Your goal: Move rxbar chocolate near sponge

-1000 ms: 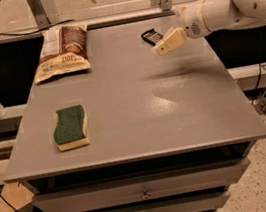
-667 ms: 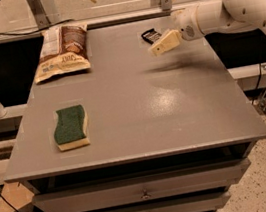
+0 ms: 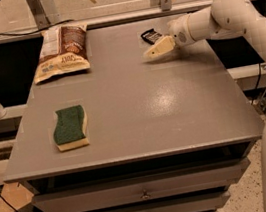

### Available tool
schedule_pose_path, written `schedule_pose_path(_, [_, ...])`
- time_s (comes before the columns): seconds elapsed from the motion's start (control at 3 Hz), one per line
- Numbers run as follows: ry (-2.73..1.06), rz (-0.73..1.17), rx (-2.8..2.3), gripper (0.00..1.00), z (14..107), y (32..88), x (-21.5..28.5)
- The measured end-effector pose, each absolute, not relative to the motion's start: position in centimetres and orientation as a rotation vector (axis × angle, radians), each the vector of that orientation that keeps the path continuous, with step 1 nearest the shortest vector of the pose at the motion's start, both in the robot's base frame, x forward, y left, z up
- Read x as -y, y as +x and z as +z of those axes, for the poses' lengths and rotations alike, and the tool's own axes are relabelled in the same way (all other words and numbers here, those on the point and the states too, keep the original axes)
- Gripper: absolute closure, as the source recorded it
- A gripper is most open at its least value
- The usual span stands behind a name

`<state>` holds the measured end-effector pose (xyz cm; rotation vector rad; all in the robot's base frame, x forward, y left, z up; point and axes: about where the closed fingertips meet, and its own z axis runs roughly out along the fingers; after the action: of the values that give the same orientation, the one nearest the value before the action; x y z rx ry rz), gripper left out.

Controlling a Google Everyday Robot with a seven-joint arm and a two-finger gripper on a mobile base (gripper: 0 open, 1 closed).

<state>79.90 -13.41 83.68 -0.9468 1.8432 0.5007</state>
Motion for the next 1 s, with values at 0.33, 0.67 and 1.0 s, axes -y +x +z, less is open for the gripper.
schedule_pose_path(0.33, [-0.93,0.532,-1.874,0.17,82.31,80.98,13.13])
schedule_pose_path(0.67, [-0.918,0.551,-1.887,0.4,81.78,81.25,13.12])
schedule_pose_path(1.0, [-0.918,0.551,-1.888,0.64,82.07,81.26,13.13])
